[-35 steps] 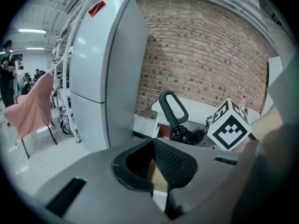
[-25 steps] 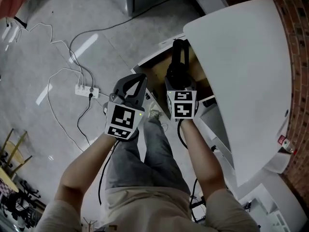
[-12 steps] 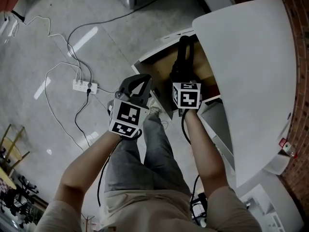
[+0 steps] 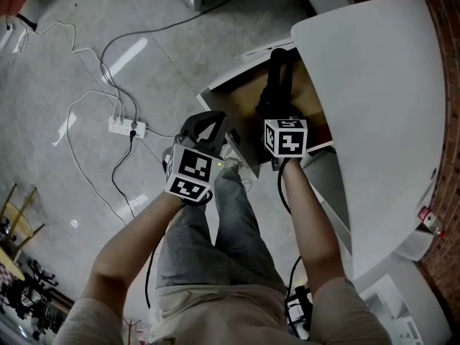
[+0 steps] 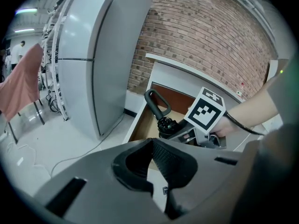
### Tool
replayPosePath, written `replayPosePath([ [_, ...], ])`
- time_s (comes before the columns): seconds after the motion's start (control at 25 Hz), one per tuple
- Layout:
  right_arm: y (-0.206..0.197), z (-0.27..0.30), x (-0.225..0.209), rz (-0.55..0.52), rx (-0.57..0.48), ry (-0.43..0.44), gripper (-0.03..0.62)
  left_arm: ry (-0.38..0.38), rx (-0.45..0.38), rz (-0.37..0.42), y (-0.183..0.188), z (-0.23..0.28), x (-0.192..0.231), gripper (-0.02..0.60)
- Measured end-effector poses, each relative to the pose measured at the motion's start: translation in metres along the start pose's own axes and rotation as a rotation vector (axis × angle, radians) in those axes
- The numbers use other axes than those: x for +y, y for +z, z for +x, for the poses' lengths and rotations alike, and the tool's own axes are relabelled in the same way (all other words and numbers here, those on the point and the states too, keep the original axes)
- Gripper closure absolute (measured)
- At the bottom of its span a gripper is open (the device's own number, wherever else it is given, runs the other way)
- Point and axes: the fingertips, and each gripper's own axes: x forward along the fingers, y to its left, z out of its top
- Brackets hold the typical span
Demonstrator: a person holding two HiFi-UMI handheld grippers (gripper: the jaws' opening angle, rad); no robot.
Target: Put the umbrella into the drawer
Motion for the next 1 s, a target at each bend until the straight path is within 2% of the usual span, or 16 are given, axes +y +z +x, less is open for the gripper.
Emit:
replayPosePath([
  [0.32,0.001,-0.006,-0.005,0.046,-0.007,-0.082,0.279,0.019,0.017,0.006,0.002,-0.009,0.005,0.574],
  [0.48,0.008,-0.022,-0.001,0.026,-0.003,-0.107,0.271,0.034,0.006,0.003,0.016,-0.022,0.008,0.574],
  [0.88,0.034,-0.099,0.023,0.019,-0.058,-0.078,0.27,0.102,-0.037,0.047,0.079,-0.079,0.016,0.574],
  [1.0,0.05,-0.133,0.033,0.002,-0.094,-0.066,0.316,0.137,-0.047,0.043,0.098,-0.103,0.018,0.574],
])
